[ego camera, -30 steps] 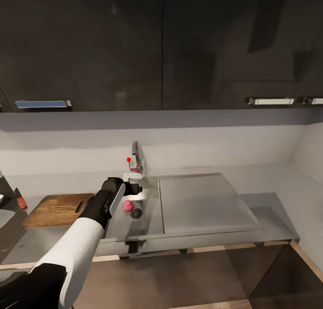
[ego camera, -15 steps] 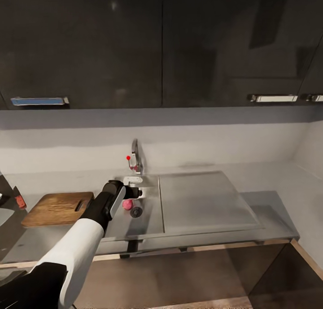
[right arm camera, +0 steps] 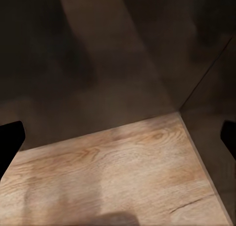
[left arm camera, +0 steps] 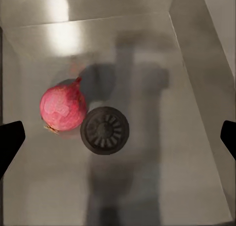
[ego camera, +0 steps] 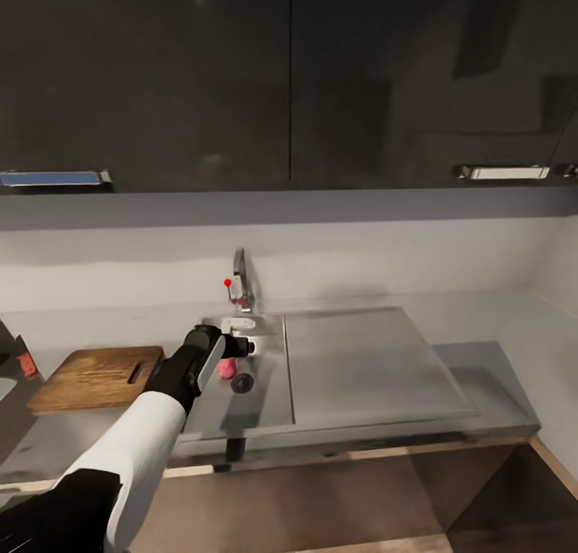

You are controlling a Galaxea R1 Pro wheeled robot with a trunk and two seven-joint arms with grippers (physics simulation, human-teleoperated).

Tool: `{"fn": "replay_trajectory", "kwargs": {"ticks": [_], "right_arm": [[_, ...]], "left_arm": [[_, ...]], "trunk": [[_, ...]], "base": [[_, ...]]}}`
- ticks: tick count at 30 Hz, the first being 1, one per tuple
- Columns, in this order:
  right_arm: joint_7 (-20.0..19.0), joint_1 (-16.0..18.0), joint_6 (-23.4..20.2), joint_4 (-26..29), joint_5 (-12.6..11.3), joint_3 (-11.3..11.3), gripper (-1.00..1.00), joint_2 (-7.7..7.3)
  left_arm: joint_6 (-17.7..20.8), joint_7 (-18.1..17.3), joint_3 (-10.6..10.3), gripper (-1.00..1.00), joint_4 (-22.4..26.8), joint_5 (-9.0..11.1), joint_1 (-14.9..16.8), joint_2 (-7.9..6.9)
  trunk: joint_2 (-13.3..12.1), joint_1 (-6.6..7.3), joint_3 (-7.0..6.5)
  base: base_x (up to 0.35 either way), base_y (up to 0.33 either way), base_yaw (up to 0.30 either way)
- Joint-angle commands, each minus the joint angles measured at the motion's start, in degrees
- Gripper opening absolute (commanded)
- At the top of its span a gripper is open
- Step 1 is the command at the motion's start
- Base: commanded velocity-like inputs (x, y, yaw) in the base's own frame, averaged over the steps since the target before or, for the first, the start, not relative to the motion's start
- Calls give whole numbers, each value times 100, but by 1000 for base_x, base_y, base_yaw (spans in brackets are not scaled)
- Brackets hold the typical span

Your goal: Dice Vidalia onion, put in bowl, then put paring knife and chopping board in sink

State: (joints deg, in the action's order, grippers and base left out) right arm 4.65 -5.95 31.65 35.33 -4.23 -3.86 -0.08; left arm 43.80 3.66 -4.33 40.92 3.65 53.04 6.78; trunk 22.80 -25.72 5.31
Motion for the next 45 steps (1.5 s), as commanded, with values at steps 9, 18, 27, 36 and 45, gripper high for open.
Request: {"fn": "replay_trajectory", "kwargs": {"ticks": [9, 18, 27, 36, 45], "right_arm": [[-3, -3, 8, 8, -43, 8, 100, -1], [-4, -3, 8, 4, -43, 8, 100, -1], [-6, -2, 8, 0, -43, 8, 100, -1], [-7, -3, 8, 0, -43, 8, 100, -1], [-8, -3, 8, -51, -43, 8, 100, -1]], "left_arm": [[15, 38, -15, 100, -192, 39, 3, -46], [15, 38, -15, 100, -210, 39, 2, -79], [15, 38, -15, 100, -377, 39, 4, -104], [7, 38, -15, 100, -448, 32, 3, -132], [-211, 40, -15, 100, -487, 25, 2, -133]], "trunk": [[12, -6, 70], [12, -6, 129], [12, -6, 188], [12, -6, 247], [12, -6, 307]], "base": [[128, 0, 0], [18, 1, 0], [149, 42, 0], [115, 2, 0], [56, 0, 0]]}}
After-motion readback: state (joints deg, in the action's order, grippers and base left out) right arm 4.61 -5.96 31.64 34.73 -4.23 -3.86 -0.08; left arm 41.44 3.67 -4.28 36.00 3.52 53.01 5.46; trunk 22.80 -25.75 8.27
